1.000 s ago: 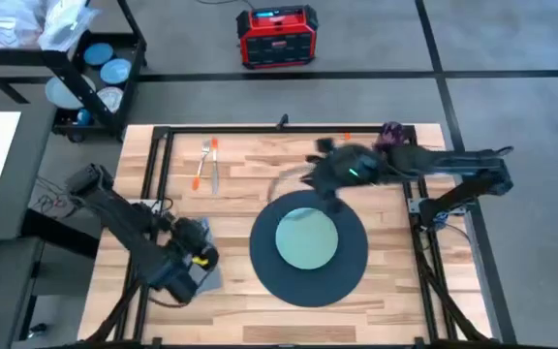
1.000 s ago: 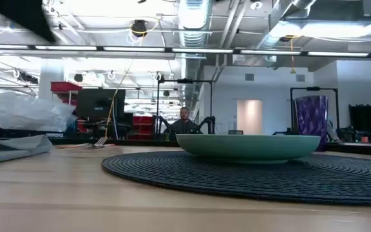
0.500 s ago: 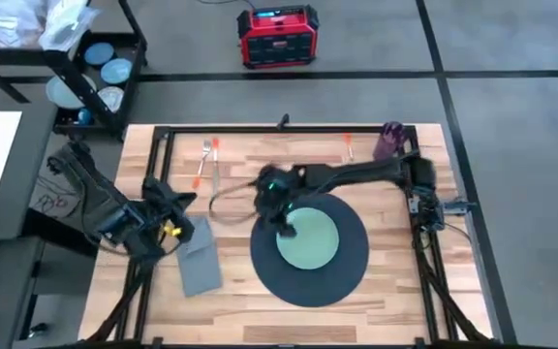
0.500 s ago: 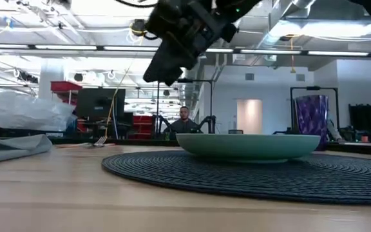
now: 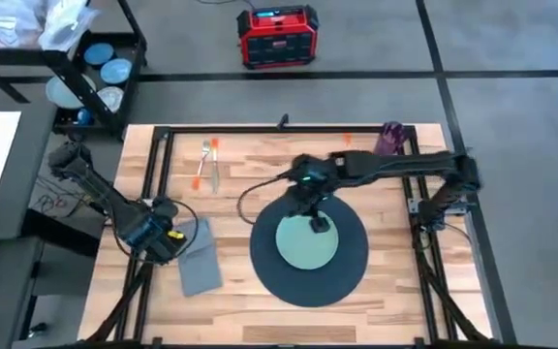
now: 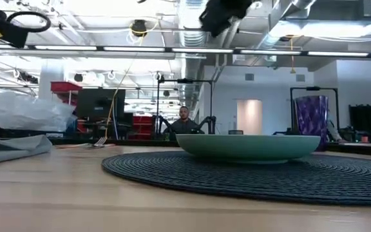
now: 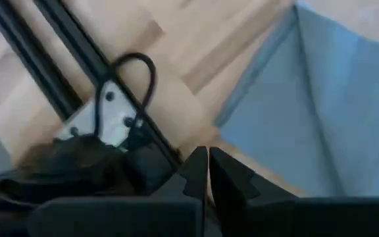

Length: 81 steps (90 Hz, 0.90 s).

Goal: Set table place
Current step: Fold the grey napkin

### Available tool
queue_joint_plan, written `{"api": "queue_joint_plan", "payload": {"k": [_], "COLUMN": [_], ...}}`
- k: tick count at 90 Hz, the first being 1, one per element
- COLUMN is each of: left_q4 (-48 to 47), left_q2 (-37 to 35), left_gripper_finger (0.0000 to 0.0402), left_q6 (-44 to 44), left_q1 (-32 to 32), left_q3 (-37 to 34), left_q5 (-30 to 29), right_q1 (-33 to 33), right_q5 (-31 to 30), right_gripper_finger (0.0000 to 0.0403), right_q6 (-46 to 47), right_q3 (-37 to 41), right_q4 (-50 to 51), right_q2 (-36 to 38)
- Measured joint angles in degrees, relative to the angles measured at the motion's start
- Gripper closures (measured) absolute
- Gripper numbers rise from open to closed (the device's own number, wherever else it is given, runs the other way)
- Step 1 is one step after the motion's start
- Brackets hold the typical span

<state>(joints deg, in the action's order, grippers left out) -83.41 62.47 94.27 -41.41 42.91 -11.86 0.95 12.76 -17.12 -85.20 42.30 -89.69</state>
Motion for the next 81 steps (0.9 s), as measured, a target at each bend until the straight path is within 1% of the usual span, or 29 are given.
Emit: {"api": "queue_joint_plan", "payload": {"k": [7,15,21,26,31,38,42,45,50,61,67,72,78,81], "left_q4": [3.9,5.6,7.4,12.8,18.6,19.5,16.7,13.5,9.0,12.7,13.9,13.2,13.1,13.9], "left_q2": [1.4,4.6,7.1,9.7,11.3,14.7,17.1,18.6,20.7,23.9,25.4,27.5,28.7,28.7], "left_gripper_finger": [0.0401,0.0401,0.0401,0.0401,0.0401,0.0401,0.0401,0.0401,0.0401,0.0401,0.0401,0.0401,0.0401,0.0401], "left_q6": [-1.7,-3.3,-5.9,-9.0,-12.3,-18.6,-19.2,-19.5,-20.7,-24.5,-26.1,-26.1,-25.2,-25.3], "left_q1": [0.3,1.0,2.7,4.3,5.9,7.7,8.6,9.2,10.1,10.4,10.6,10.6,10.5,10.4], "left_q3": [-1.4,-1.3,-0.2,0.8,2.9,7.2,8.8,9.1,9.3,7.1,6.8,6.9,7.5,7.8], "left_q5": [7.6,8.9,8.0,3.7,-3.4,-13.4,-16.3,-15.8,-12.9,-6.6,-4.9,-5.0,-7.6,-7.8], "right_q1": [-1.2,-3.4,-5.0,-6.3,-7.2,-8.3,-9.0,-9.5,-10.2,-12.2,-12.8,-13.1,-13.3,-13.4], "right_q5": [-5.0,-10.6,-14.9,-18.5,-22.0,-25.1,-25.9,-26.4,-27.0,-29.5,-31.2,-31.5,-31.9,-32.3], "right_gripper_finger": [0.0403,0.0403,0.0403,0.0403,0.0403,0.0403,0.0403,0.0403,0.0403,0.0403,0.0403,0.0403,0.0403,0.0403], "right_q6": [1.0,2.2,2.8,3.6,4.5,5.2,5.7,6.1,6.7,7.2,7.4,7.7,7.7,7.7], "right_q3": [2.1,4.7,6.3,7.4,8.5,10.6,11.8,12.5,13.3,15.5,16.2,16.2,16.2,16.2], "right_q4": [0.9,1.0,0.5,0.6,0.4,-0.2,-0.8,-0.7,-0.8,-1.1,-0.9,-0.4,-0.8,-0.9], "right_q2": [6.1,12.4,17.0,20.3,23.3,26.5,28.0,29.0,30.5,33.4,34.2,34.3,34.4,34.3]}}
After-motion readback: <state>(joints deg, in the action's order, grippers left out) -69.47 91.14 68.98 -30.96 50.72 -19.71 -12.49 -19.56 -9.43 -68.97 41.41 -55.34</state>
